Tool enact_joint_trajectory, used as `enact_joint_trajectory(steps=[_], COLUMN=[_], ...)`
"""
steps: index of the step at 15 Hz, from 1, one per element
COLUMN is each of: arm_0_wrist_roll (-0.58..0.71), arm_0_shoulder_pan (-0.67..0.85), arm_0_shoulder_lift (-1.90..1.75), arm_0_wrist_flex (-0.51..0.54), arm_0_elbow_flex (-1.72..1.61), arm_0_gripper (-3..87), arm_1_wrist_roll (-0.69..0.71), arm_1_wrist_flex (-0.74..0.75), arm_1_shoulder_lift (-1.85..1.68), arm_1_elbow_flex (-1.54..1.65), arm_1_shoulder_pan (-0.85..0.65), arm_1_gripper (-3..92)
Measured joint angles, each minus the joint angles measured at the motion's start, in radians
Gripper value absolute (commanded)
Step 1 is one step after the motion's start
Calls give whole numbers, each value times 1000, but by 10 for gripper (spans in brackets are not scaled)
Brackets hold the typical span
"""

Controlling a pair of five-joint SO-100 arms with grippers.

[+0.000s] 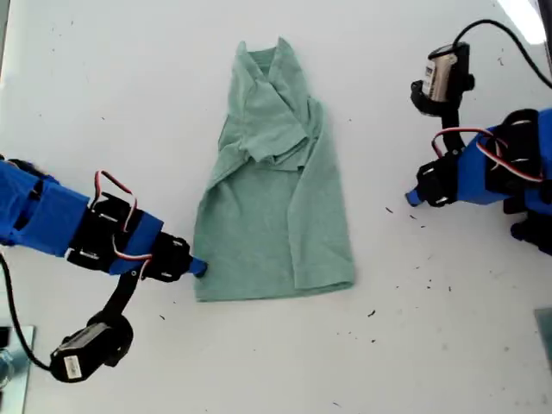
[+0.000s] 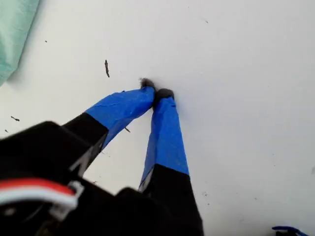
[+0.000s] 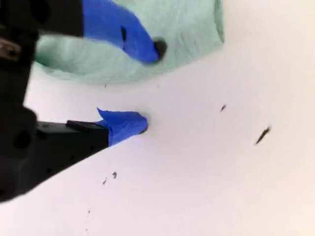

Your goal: Fold t shirt

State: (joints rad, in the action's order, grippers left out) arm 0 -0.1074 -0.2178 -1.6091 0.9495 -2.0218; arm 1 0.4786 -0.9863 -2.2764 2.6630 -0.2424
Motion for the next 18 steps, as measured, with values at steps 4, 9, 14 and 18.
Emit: enact_joint_trajectory(steps=[4,9,14,18], arm_0_wrist_roll=[0,17,224,314], arm_0_shoulder_pan=[-2,87,89,112], arm_0_shoulder_lift=[-17,-327,179,561], arm_0_wrist_flex=[-14,298,337,259], arm_0_elbow_flex=[37,43,749,1108], arm_0_gripper=[-2,-2,-2,52], arm_1_wrist_roll=[0,-3,-14,-21], arm_1_wrist_flex=[9,15,17,17], arm_1_shoulder_lift=[-29,-41,-54,-54], arm_1_elbow_flex=[20,28,38,38], arm_1_shoulder_pan=[-2,-2,-2,-2], arm_1_gripper=[27,27,27,27])
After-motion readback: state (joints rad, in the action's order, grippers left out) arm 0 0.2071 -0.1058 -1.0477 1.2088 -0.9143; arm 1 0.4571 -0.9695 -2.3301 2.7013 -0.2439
